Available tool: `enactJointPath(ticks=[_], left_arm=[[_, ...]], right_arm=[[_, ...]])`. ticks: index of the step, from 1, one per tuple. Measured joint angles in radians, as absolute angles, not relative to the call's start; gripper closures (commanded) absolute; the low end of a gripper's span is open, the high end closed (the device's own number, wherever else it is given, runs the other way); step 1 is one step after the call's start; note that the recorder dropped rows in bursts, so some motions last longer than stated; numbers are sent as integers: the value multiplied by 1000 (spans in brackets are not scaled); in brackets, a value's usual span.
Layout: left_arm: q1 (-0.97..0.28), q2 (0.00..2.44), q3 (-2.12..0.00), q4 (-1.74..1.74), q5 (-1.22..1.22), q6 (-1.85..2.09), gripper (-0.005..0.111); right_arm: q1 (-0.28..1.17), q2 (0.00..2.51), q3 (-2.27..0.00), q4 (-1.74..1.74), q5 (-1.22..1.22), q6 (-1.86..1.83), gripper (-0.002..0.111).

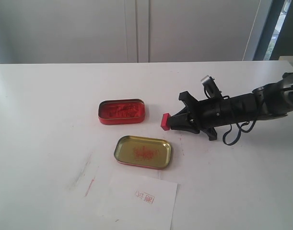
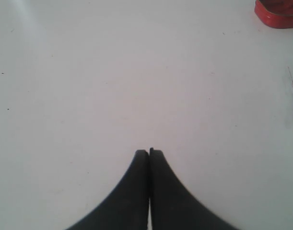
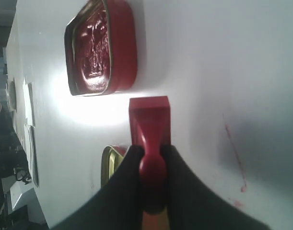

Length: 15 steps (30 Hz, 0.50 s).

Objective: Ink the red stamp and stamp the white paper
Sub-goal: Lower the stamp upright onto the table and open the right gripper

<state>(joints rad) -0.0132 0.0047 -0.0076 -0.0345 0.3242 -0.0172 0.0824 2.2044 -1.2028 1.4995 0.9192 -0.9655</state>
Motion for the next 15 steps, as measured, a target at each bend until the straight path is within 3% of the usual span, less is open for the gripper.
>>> enactJointPath(ticks=[15], left_arm=[[-13,5,-8,-35,324,-17,107]], right_arm=[[82,2201,-1203,1499,875,-895,80]])
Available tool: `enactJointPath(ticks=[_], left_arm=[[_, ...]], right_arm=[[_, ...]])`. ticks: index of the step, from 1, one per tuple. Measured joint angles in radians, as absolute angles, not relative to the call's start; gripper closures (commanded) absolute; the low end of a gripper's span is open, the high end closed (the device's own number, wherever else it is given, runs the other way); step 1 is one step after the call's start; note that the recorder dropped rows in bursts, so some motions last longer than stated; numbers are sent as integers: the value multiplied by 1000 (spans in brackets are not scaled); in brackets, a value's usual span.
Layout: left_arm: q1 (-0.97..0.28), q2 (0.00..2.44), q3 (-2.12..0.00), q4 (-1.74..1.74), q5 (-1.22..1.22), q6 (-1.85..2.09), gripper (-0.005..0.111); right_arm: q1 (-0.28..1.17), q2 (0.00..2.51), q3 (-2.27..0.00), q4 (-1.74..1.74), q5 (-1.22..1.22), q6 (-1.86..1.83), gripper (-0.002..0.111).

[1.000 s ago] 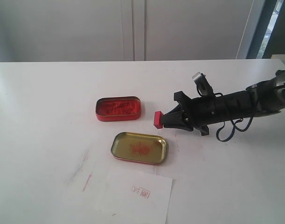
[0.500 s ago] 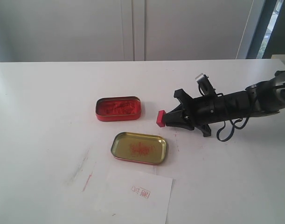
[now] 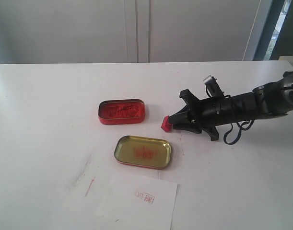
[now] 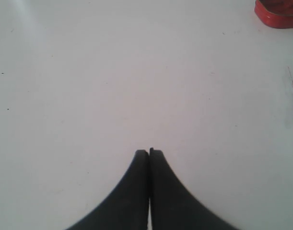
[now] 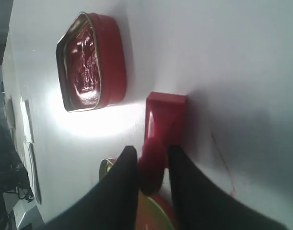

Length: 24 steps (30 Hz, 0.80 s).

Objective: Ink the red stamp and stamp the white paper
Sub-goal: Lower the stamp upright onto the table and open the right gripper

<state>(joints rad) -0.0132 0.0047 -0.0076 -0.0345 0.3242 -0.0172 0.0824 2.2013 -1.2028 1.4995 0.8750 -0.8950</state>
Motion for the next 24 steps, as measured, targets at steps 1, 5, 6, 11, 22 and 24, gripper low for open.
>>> enactJointPath(ticks=[1,5,6,11,22,24], left_arm=[[-13,5,-8,-35,324,-17,107],[-13,5,-8,-35,324,-17,107],[-13,5,-8,-35,324,-17,107],[-13,5,-8,-35,324,-17,107],[-13,5,-8,-35,324,-17,107],[-13,5,-8,-35,324,-17,107]], right_arm=[[82,2201,-1203,1499,870,-888,78],[82,2201,-1204,1501,866,-868,72],[82,2201,-1204,1501,866,-863,72],[82,2199,-1205,1489,857,-831,71],[82,2190,-1207,1436,813,-731,71],[82,2185,-1207,1414,797,-706,71]])
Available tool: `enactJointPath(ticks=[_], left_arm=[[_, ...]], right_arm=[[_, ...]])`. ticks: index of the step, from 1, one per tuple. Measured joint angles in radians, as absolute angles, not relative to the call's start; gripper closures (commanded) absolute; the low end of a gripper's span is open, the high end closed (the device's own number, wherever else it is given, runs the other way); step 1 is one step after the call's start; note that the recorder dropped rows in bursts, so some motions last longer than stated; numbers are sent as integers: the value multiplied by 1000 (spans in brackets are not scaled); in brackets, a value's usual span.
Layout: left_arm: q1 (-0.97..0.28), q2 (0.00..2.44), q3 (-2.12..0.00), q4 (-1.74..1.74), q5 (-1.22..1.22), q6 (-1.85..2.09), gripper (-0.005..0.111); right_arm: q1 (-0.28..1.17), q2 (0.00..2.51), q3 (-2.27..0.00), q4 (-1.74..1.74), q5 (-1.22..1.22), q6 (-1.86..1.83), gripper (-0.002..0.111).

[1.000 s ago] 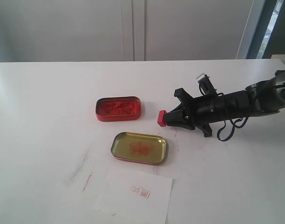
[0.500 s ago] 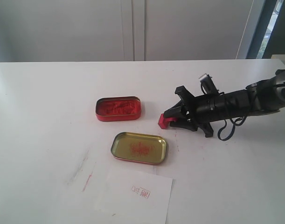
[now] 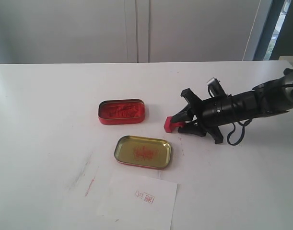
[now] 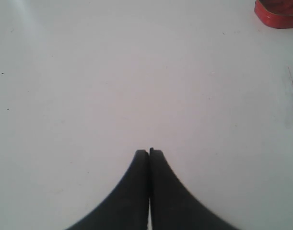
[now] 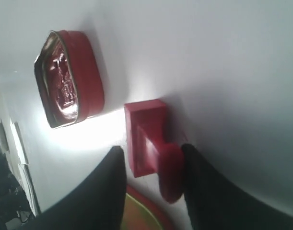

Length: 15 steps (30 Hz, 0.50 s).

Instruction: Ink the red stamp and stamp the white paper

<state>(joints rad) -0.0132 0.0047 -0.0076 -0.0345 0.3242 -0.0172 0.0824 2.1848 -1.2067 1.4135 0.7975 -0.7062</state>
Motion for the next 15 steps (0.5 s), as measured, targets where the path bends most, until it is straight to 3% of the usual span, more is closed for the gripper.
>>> enactJointPath(ticks=[15], left_arm=[[-13,5,-8,-35,324,-17,107]], right_arm=[[82,2108,-1203,1188,647,-550,71]])
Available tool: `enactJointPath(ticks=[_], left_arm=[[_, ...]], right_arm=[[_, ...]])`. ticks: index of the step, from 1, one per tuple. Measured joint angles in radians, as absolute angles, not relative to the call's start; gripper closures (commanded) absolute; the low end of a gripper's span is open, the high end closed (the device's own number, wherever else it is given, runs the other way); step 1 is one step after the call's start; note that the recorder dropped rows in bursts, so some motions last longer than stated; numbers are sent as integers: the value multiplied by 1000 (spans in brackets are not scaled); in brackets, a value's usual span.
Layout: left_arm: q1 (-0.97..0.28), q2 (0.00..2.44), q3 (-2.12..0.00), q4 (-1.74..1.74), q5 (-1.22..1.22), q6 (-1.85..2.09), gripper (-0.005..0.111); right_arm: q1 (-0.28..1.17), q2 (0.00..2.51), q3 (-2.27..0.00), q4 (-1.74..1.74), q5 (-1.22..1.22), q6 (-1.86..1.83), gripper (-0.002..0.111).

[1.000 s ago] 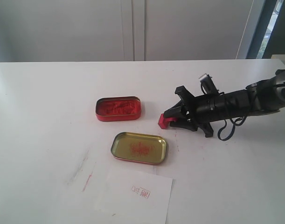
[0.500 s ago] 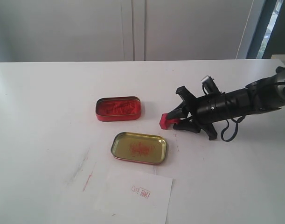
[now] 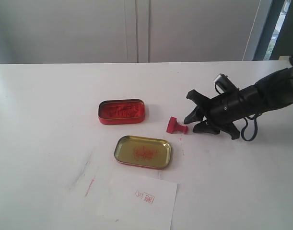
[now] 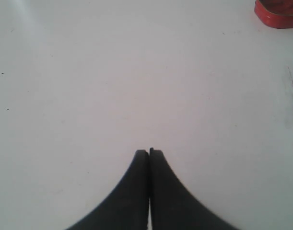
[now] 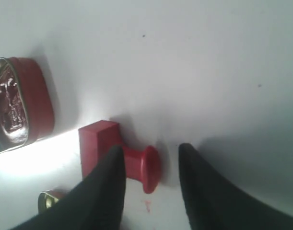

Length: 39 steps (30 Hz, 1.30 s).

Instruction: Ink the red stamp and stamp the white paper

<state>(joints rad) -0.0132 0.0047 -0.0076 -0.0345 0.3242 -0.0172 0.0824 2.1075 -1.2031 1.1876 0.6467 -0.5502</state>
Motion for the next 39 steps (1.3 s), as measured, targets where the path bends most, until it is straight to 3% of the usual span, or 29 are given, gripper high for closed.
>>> enactJointPath(ticks=[11,19,31,39], left_arm=[[-13,5,-8,-35,324,-17,107],[-13,5,-8,-35,324,-17,107],[-13,5,-8,-35,324,-17,107],[-13,5,-8,-35,324,-17,107]], right_arm=[[82,2046,-1200,1076,612,-510,75],[82,1995,-1200,911,622,-466,108],[82,1891,-1192,619,723,-308,108],[82,1719,-1046,419,723,-208,108]])
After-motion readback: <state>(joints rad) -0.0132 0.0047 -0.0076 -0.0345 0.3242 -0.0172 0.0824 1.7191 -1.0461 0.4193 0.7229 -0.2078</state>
